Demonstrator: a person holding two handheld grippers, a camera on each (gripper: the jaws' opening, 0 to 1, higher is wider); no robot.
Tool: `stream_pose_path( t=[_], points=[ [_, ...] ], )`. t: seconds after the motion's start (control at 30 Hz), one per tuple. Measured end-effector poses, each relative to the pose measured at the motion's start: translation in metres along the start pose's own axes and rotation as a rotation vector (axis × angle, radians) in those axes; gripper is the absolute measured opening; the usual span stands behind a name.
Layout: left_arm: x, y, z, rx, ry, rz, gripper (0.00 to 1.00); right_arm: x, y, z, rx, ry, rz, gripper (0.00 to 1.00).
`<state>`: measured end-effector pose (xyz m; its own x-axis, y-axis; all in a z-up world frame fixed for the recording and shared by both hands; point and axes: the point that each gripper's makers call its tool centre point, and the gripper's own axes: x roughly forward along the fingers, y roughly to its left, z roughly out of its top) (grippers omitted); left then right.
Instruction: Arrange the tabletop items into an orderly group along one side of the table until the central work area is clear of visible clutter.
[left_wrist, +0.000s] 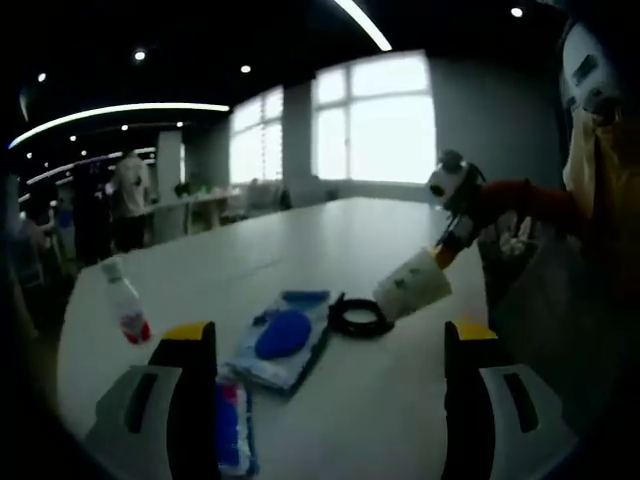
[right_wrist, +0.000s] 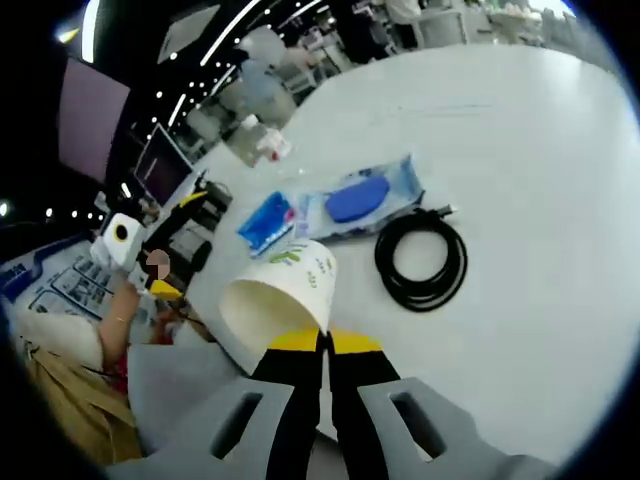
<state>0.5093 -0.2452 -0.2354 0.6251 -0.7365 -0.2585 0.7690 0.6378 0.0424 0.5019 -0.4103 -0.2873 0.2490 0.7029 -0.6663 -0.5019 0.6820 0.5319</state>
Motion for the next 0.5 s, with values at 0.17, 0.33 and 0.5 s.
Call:
stream_pose_path(
  t=[0.17,0.33,0.5],
  points=[
    [0.009,-0.012,0.002,0.024,-0.001,-0.043,0.91,0.003,0.012,-0.002,0.013,0.028,0.028,0.02],
    [0.019,-0.026,-0.002,0.073,0.033,-0.094,0.90,0.006,0.023,-0.006,0.012,0.062,0.048,0.02],
    [0.026,-0.036,0.001,0.138,0.026,-0.124,0.87,0.008,0.033,-0.006,0.010,0.077,0.064,0.02]
  ],
)
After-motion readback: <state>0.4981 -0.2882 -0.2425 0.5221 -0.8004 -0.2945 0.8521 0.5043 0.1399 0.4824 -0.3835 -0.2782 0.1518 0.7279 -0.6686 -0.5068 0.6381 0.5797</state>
